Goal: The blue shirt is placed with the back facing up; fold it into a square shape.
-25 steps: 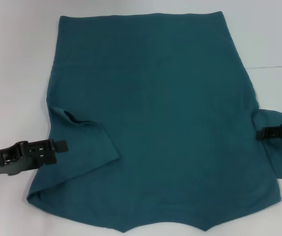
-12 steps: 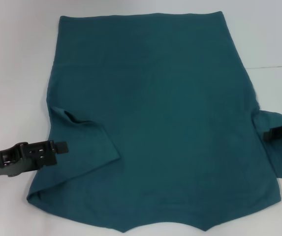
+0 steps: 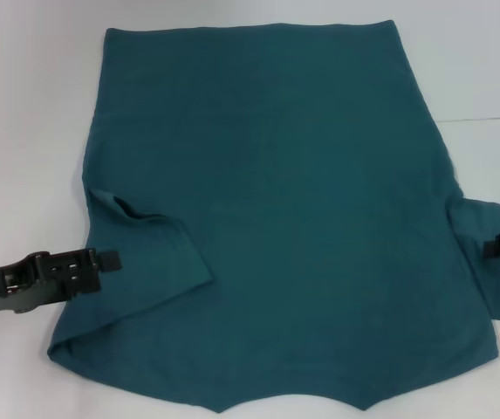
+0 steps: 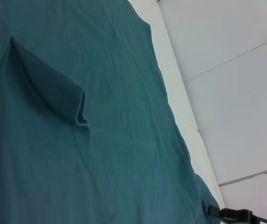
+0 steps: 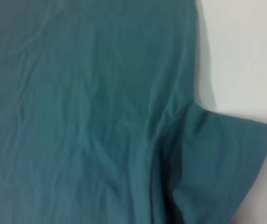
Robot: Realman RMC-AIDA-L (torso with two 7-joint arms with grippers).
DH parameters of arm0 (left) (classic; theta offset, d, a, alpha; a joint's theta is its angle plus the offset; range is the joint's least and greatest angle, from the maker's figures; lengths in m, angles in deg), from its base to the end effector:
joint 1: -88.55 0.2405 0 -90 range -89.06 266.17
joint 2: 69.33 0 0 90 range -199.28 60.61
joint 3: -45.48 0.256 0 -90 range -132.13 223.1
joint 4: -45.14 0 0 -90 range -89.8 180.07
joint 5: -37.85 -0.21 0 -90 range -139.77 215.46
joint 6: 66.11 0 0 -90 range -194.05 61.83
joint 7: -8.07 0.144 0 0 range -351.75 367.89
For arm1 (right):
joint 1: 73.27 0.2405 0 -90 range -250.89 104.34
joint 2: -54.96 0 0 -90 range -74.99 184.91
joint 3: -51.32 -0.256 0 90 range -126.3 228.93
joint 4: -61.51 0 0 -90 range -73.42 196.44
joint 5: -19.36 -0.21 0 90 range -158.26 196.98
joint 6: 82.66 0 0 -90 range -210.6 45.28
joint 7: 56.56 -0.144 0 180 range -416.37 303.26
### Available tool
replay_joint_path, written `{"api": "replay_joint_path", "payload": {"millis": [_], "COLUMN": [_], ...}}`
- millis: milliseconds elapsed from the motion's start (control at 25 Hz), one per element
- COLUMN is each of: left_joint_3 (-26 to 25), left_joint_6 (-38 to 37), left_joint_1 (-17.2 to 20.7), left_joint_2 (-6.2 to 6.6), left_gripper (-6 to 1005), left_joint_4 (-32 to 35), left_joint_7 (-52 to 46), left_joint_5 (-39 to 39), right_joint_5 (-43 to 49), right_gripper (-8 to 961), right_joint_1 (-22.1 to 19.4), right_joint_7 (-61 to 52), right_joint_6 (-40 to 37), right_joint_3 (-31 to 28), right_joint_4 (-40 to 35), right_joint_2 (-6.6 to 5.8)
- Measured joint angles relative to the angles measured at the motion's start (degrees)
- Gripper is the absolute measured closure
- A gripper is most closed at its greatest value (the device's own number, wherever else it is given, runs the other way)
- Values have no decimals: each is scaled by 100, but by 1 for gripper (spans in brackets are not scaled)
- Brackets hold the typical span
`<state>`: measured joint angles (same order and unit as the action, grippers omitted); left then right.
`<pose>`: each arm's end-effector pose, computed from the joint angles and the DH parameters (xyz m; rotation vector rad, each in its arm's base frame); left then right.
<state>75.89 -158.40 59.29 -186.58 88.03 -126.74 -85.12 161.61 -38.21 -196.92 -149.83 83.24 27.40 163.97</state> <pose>-0.2886 0.3284 0.0386 -2.2090 -1.9054 -0.7801 0.3581 0.3758 0.0755 -1.8391 1.7938 0.2532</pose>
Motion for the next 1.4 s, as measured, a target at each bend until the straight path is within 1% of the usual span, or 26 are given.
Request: {"api": "replay_joint_path", "payload": {"millis": [40,160,240,400,560,720,920,1080,1320,1400], "left_joint_3": [0,0,0,0,0,0,-1,-7,-9,-12], "left_joint_6": [0,0,-3,-18,-18,-18,-17,-16,-2,-3], "left_joint_1": [0,0,0,0,0,0,0,0,0,0], "left_joint_2": [0,0,0,0,0,0,0,0,0,1], "left_gripper": [263,263,263,263,263,264,264,264,263,263], "left_joint_4": [0,0,0,0,0,2,19,28,36,41], "left_joint_7": [-1,-1,-1,-1,-1,-1,-1,-1,-1,-1], "left_joint_5": [3,6,11,15,14,16,19,19,19,19], "right_joint_5": [42,213,287,457,643,820,1232,1273,1262,1247], "right_gripper": [890,941,941,941,941,940,940,940,941,941], "right_joint_1": [0,18,7,-50,-43,32,104,128,297,395], "right_joint_7": [0,-1,-1,-92,-204,-271,-575,-755,-835,-836], "right_joint_6": [0,22,33,3,-75,-95,-82,-108,-192,-363], "right_joint_3": [1,2,2,0,-2,-2,-2,-2,-2,-2], "right_joint_4": [0,-27,-141,-614,-873,-939,-1187,-1355,-1340,-1343], "right_joint_2": [-2,-5,5,57,49,8,23,44,8,1]}}
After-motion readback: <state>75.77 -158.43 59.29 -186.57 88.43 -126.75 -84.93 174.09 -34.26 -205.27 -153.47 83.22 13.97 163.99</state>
